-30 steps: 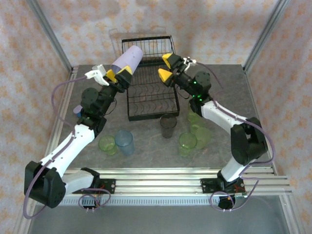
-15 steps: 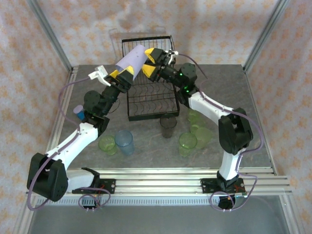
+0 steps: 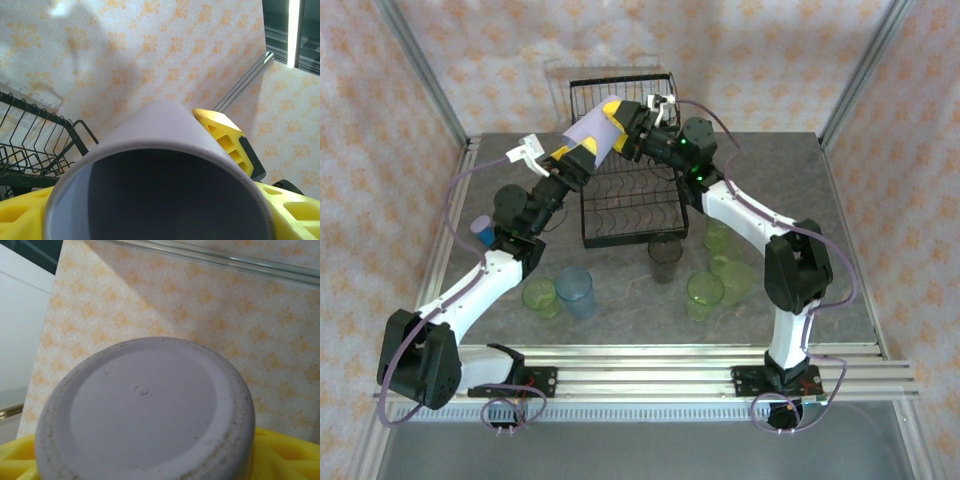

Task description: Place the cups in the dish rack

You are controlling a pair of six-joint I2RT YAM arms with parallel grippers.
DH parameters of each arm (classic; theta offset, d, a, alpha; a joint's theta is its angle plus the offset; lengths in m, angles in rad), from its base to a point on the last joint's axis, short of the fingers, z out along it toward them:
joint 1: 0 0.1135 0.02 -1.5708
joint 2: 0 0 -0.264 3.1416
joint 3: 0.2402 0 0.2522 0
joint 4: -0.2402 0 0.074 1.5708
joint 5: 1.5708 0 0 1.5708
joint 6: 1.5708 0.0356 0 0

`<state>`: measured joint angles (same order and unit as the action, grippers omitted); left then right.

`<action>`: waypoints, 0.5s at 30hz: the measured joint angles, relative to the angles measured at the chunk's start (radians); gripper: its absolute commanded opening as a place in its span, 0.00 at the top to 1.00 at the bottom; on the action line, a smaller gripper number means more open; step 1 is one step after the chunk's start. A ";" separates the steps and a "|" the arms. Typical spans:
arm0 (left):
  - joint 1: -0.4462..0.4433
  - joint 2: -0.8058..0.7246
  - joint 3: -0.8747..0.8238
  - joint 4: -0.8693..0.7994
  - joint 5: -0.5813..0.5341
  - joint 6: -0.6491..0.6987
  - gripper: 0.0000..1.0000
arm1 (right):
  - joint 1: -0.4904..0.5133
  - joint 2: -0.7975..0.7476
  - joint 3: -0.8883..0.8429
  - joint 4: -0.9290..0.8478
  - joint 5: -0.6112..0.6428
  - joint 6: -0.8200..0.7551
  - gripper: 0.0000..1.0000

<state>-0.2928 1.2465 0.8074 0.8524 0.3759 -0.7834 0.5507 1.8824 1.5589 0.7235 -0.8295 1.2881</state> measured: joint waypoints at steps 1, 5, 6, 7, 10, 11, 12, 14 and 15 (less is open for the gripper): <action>0.000 0.002 -0.001 0.000 0.000 -0.003 0.28 | -0.001 0.000 0.001 -0.008 0.000 -0.010 0.42; 0.001 0.002 -0.010 0.000 0.003 -0.009 0.05 | -0.002 0.000 0.005 -0.037 -0.001 -0.043 0.46; 0.001 0.002 -0.012 -0.001 0.004 -0.009 0.01 | -0.002 0.000 0.005 -0.046 -0.001 -0.053 0.46; 0.001 0.002 -0.014 -0.005 0.007 -0.006 0.00 | -0.002 -0.002 0.005 -0.053 -0.001 -0.066 0.46; 0.000 0.002 -0.020 -0.023 0.014 0.000 0.00 | 0.001 -0.016 0.005 -0.111 0.007 -0.128 0.46; 0.000 0.000 -0.021 -0.037 0.017 0.008 0.01 | 0.003 -0.025 0.003 -0.138 0.012 -0.159 0.46; 0.000 -0.005 -0.021 -0.054 0.018 0.020 0.01 | 0.003 -0.037 -0.002 -0.164 0.018 -0.190 0.46; 0.000 -0.034 -0.027 -0.107 0.018 0.055 0.01 | 0.006 -0.074 -0.019 -0.233 0.037 -0.270 0.46; 0.000 -0.055 -0.032 -0.133 0.017 0.072 0.01 | 0.006 -0.090 -0.027 -0.262 0.045 -0.305 0.46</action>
<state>-0.2928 1.1919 0.7757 0.7197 0.3931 -0.7116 0.5568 1.7927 1.5318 0.4614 -0.7845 0.9833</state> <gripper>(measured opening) 0.994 0.623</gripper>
